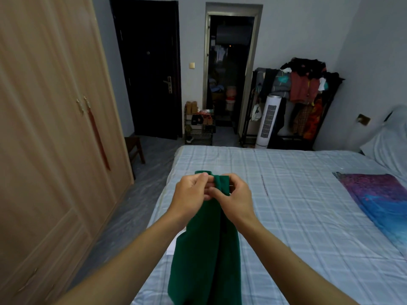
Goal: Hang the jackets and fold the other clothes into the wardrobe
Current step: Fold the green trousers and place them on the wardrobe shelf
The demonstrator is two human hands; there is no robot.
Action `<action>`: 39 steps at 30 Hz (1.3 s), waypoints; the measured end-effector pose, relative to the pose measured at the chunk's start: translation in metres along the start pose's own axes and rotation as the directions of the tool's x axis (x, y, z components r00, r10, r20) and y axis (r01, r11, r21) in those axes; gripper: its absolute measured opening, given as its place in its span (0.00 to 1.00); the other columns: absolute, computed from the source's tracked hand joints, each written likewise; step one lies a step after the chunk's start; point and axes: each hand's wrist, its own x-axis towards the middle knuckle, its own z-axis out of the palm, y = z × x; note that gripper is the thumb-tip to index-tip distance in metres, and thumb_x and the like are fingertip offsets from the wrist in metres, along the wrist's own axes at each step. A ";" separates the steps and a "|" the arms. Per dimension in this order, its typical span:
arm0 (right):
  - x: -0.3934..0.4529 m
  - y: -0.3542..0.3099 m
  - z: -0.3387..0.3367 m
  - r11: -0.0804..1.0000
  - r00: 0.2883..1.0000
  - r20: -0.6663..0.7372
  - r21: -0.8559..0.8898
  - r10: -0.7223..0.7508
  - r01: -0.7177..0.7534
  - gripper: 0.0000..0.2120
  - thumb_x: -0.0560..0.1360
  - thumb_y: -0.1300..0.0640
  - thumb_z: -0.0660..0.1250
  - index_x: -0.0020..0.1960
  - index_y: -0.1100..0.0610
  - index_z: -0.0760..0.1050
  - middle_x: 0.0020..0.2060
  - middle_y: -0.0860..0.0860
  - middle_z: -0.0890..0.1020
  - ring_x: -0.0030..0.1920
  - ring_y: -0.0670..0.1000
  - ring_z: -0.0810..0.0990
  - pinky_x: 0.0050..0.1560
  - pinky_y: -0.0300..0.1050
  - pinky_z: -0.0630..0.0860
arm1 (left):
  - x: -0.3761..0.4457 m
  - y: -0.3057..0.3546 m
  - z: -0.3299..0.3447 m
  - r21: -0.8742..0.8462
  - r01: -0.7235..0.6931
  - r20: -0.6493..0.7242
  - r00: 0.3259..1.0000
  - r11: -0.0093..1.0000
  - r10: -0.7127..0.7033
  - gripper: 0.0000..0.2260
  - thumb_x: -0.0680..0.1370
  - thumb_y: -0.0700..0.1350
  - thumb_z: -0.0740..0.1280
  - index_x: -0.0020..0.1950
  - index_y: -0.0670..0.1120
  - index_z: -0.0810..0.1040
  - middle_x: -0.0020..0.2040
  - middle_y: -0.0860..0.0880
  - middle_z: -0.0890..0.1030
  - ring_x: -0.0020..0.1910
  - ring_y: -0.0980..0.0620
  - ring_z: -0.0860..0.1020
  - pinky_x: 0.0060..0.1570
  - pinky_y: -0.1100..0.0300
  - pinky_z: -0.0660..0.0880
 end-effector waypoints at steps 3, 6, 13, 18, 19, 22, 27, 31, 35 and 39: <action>0.003 0.006 -0.004 1.000 1.000 0.016 0.027 -0.010 0.010 0.05 0.73 0.62 0.73 0.47 0.55 0.79 0.39 0.51 0.84 0.42 0.50 0.84 0.45 0.52 0.83 | 0.000 -0.003 -0.013 0.123 -0.088 0.059 0.995 0.989 0.081 0.11 0.83 0.43 0.62 0.51 0.48 0.85 0.45 0.49 0.87 0.48 0.52 0.84 0.46 0.59 0.79; 0.005 0.002 -0.015 0.996 0.996 0.089 0.092 -0.019 0.011 0.07 0.75 0.67 0.70 0.48 0.57 0.80 0.42 0.53 0.85 0.45 0.52 0.85 0.47 0.49 0.83 | 0.003 -0.005 -0.034 0.351 -0.234 -0.012 0.967 0.907 0.254 0.06 0.77 0.41 0.70 0.48 0.51 0.84 0.43 0.55 0.85 0.45 0.58 0.82 0.44 0.63 0.76; 0.012 -0.017 -0.049 0.957 0.938 0.314 0.285 -0.144 0.052 0.07 0.76 0.74 0.65 0.51 0.66 0.77 0.41 0.55 0.84 0.44 0.51 0.83 0.46 0.43 0.81 | 0.022 0.007 -0.082 0.590 -0.362 0.221 0.932 0.721 0.287 0.31 0.67 0.54 0.75 0.68 0.64 0.68 0.68 0.58 0.70 0.69 0.52 0.68 0.68 0.47 0.69; 0.016 -0.028 -0.067 0.938 0.938 0.274 0.325 -0.213 0.118 0.09 0.75 0.76 0.64 0.51 0.66 0.77 0.42 0.54 0.84 0.45 0.51 0.83 0.46 0.41 0.80 | 0.022 0.024 -0.083 0.462 -0.592 0.452 0.798 0.660 0.399 0.13 0.70 0.50 0.77 0.52 0.54 0.80 0.63 0.58 0.76 0.65 0.55 0.75 0.61 0.50 0.76; 0.017 -0.029 -0.070 0.936 0.940 0.261 0.330 -0.219 0.126 0.09 0.75 0.76 0.64 0.51 0.67 0.77 0.42 0.54 0.84 0.45 0.51 0.83 0.46 0.41 0.80 | 0.021 0.026 -0.081 0.475 -0.637 0.498 0.763 0.607 0.411 0.12 0.70 0.51 0.77 0.51 0.53 0.81 0.63 0.57 0.77 0.64 0.55 0.75 0.59 0.52 0.76; 0.016 -0.030 -0.078 0.932 0.943 0.240 0.333 -0.229 0.141 0.08 0.76 0.75 0.64 0.52 0.67 0.77 0.42 0.55 0.83 0.45 0.52 0.83 0.46 0.42 0.80 | 0.018 0.029 -0.076 0.522 -0.694 0.606 0.711 0.495 0.358 0.15 0.71 0.57 0.75 0.53 0.52 0.83 0.64 0.56 0.75 0.63 0.58 0.73 0.60 0.56 0.74; 0.009 -0.027 -0.089 0.929 0.948 0.229 0.346 -0.221 0.133 0.08 0.76 0.75 0.64 0.51 0.65 0.77 0.43 0.54 0.83 0.45 0.53 0.83 0.47 0.42 0.81 | 0.014 0.021 -0.077 0.571 -0.684 0.686 0.701 0.454 0.194 0.16 0.72 0.60 0.74 0.54 0.53 0.83 0.63 0.58 0.74 0.62 0.58 0.71 0.61 0.54 0.71; 0.007 -0.025 -0.095 0.939 0.952 0.227 0.318 -0.207 0.128 0.08 0.76 0.75 0.64 0.51 0.66 0.77 0.44 0.55 0.83 0.46 0.53 0.83 0.47 0.42 0.81 | 0.008 0.016 -0.076 0.557 -0.677 0.705 0.692 0.481 0.157 0.13 0.74 0.58 0.72 0.55 0.54 0.83 0.58 0.57 0.75 0.59 0.56 0.73 0.56 0.52 0.74; 0.008 -0.024 -0.097 0.954 0.961 0.195 0.265 -0.195 0.140 0.08 0.76 0.75 0.65 0.51 0.66 0.77 0.42 0.53 0.83 0.44 0.51 0.83 0.45 0.41 0.80 | 0.004 0.025 -0.077 0.499 -0.697 0.688 0.680 0.515 0.253 0.07 0.74 0.51 0.75 0.45 0.49 0.83 0.51 0.54 0.78 0.49 0.54 0.79 0.47 0.52 0.77; 0.012 -0.024 -0.096 0.964 0.974 0.125 0.214 -0.188 0.158 0.09 0.76 0.73 0.65 0.52 0.62 0.78 0.41 0.51 0.85 0.44 0.49 0.83 0.45 0.40 0.81 | 0.002 0.044 -0.073 0.497 -0.682 0.572 0.722 0.537 0.388 0.08 0.71 0.47 0.76 0.38 0.46 0.79 0.40 0.52 0.78 0.38 0.54 0.78 0.38 0.52 0.75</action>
